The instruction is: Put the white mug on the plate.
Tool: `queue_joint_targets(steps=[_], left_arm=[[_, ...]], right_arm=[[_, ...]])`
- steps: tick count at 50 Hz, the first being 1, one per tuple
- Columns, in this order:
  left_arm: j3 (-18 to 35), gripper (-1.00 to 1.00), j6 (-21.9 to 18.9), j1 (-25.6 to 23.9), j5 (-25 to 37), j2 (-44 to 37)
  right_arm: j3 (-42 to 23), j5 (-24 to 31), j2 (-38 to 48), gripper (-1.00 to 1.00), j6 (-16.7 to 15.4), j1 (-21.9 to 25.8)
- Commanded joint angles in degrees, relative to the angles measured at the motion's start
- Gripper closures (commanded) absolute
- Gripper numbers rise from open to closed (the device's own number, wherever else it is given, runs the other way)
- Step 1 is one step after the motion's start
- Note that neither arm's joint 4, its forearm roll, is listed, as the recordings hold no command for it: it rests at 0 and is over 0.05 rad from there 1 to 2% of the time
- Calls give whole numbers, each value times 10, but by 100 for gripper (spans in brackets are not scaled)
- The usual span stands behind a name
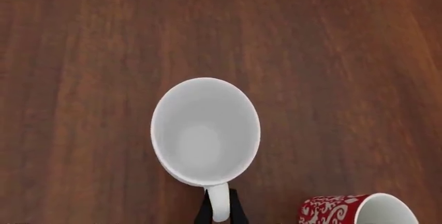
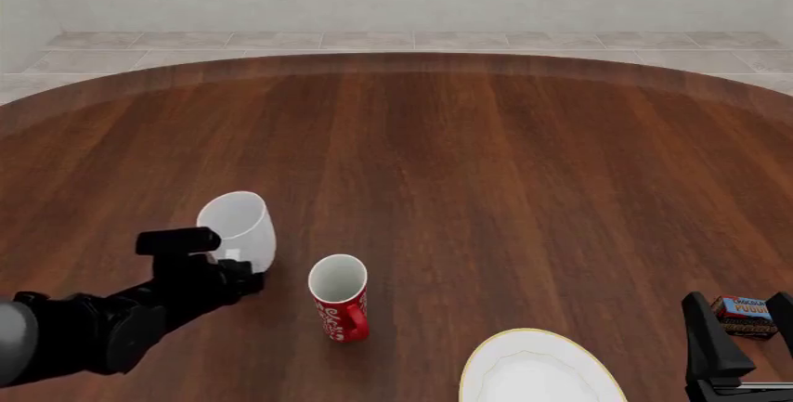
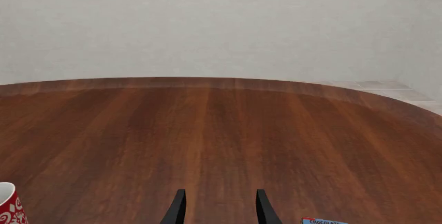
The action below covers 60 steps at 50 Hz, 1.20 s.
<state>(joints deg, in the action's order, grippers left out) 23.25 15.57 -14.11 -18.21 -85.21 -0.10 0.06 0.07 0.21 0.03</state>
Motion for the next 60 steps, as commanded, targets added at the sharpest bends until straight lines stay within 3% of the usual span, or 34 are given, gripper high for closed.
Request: queue_joint_targets(steps=[1, 16, 19, 21, 33, 53, 60], left_arm=[[-6, 100, -3, 2, 12, 32], [-16, 100, -2, -19, 72, 123], [-19, 100, 7, -27, 87, 151], [-26, 100, 39, -45, 89, 166], [-61, 100, 53, -66, 101, 217], [-79, 100, 89, -95, 199, 364], [-77, 100, 92, -109, 264, 438]], right_arm=[[0, 0, 2, -100, 0, 0], [0, 0, 2, -100, 0, 0], [0, 0, 2, -100, 0, 0], [0, 0, 2, -100, -1, 0], [0, 0, 2, -100, 0, 0], [0, 0, 2, -100, 0, 0], [0, 0, 2, -100, 0, 0]])
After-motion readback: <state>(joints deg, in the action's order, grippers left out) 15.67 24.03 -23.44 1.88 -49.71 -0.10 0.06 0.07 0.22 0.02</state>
